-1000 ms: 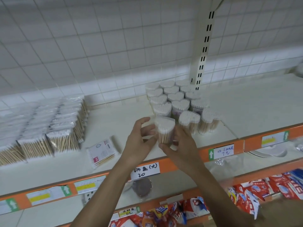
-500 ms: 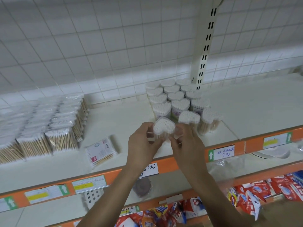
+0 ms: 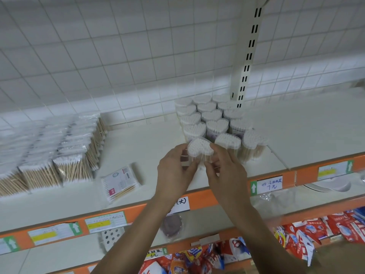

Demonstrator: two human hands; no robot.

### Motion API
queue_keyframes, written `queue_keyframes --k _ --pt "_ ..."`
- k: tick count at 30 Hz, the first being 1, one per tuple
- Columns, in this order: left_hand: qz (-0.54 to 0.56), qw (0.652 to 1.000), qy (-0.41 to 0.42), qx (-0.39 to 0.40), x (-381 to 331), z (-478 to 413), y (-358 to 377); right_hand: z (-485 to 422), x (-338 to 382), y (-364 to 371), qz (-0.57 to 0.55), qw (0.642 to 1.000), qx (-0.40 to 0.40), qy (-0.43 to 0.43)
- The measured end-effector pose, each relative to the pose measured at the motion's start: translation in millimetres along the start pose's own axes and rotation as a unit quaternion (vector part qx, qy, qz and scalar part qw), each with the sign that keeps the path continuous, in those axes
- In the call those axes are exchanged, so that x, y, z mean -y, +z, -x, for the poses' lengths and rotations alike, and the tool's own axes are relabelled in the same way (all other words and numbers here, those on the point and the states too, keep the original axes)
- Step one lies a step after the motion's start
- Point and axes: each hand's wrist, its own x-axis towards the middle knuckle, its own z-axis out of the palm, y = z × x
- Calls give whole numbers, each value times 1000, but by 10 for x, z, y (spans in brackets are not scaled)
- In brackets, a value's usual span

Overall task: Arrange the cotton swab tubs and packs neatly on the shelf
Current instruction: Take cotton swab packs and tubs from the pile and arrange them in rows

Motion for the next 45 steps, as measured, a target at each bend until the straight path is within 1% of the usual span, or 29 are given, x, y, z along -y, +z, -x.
queue_keyframes --k 6,13,20,22,25,29,31,34,37,41,43,45 --pt "-19 1000 7 0 34 -12 0 16 -3 10 -13 1000 -2 -2" --pt "-5 1000 7 -4 13 2 -24 33 3 -8 -25 1000 6 9" --pt "1 1000 5 13 8 14 -38 57 11 -6 -27 1000 8 12" --pt "-15 1000 6 9 23 37 -57 76 18 4 -32 999 -4 11" --pt "-49 999 13 -5 58 77 -137 116 58 43 -39 999 -18 -32" --pt "-133 990 36 -16 186 129 -303 151 169 170 -41 997 19 -69" --pt "-176 984 34 -23 284 177 -403 159 248 270 -43 994 49 -82" --pt "-211 977 16 -33 416 277 -558 158 354 376 -55 992 59 -99" --pt "-189 981 -1 -42 458 351 -646 122 401 382 -65 991 18 -113" --pt "-135 990 24 -23 312 331 -583 30 349 274 -34 992 -71 -100" --pt "-99 994 47 -14 187 282 -506 1 291 208 -5 992 -94 -83" --pt "-74 994 78 -7 75 215 -417 -16 226 153 16 993 -101 -63"
